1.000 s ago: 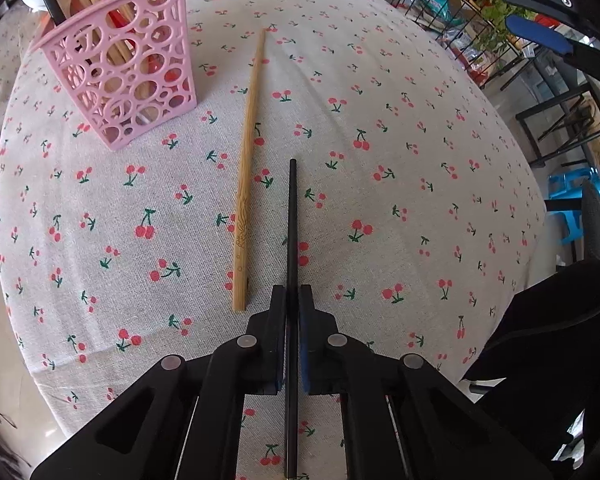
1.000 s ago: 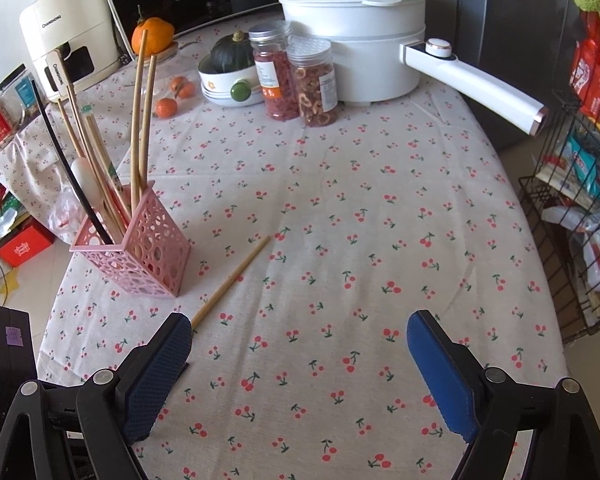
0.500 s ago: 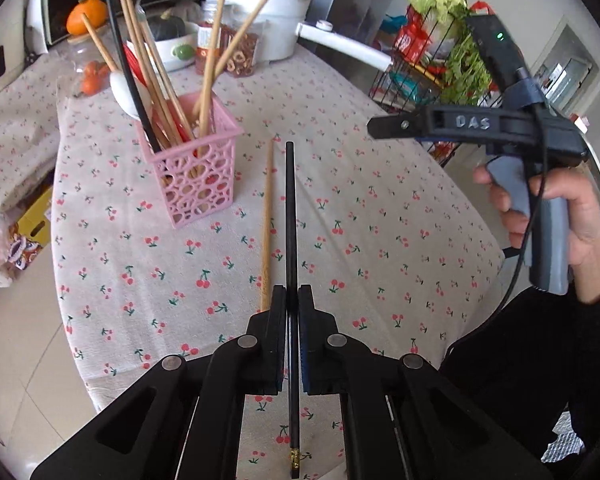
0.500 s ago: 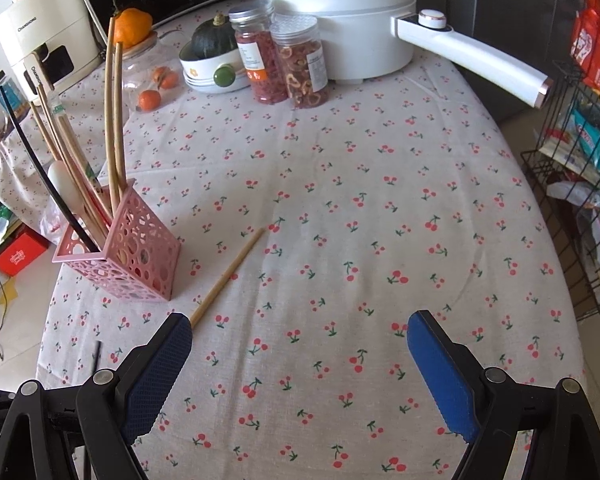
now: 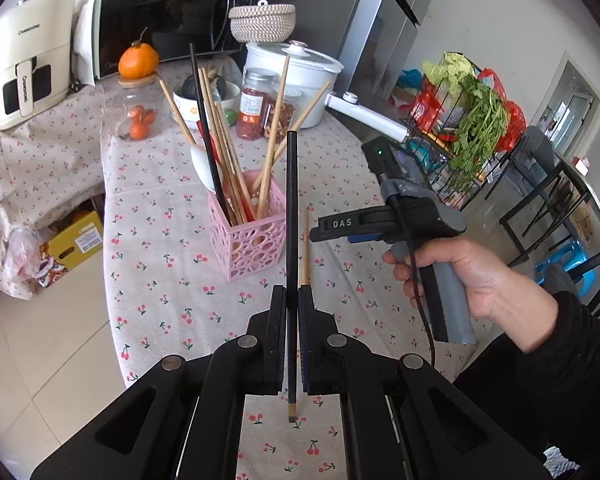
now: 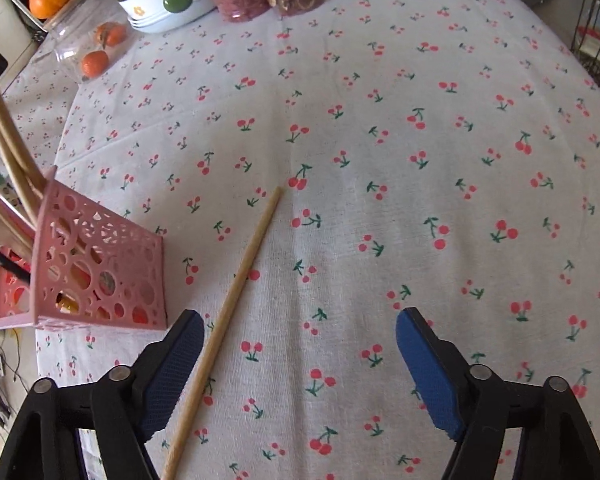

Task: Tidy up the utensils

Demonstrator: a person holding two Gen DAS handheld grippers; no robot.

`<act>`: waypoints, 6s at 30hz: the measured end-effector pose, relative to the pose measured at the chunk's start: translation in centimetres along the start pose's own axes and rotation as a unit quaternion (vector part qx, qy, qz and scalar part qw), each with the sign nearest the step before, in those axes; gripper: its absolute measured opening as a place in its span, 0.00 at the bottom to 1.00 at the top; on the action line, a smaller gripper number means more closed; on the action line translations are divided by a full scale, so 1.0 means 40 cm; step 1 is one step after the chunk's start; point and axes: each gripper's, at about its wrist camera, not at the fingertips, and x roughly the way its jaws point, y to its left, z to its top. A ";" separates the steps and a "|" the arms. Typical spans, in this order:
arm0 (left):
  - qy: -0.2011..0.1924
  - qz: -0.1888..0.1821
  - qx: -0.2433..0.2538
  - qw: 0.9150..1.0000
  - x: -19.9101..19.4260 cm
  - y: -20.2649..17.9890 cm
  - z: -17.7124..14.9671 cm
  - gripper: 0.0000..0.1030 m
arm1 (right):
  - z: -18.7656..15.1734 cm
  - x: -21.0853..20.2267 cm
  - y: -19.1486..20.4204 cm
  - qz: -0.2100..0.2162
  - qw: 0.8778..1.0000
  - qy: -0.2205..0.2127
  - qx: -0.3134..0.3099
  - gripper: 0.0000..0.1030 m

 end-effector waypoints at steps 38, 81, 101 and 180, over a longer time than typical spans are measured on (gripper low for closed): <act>-0.152 0.073 -0.008 0.986 -0.139 0.015 0.055 0.05 | -0.114 -0.267 0.084 0.057 0.973 -0.181 -0.134 0.05; -0.231 0.107 -0.006 0.967 -0.054 -0.035 0.230 0.05 | -0.050 -0.507 0.200 0.143 0.918 -0.348 -0.125 0.05; -0.145 0.090 -0.029 0.985 0.047 0.006 0.238 0.09 | -0.004 -0.397 0.223 0.123 0.939 -0.293 -0.135 0.06; -0.124 0.177 -0.044 0.975 -0.039 -0.143 0.015 1.00 | -0.215 -0.447 0.041 -0.047 0.954 -0.278 -0.102 1.00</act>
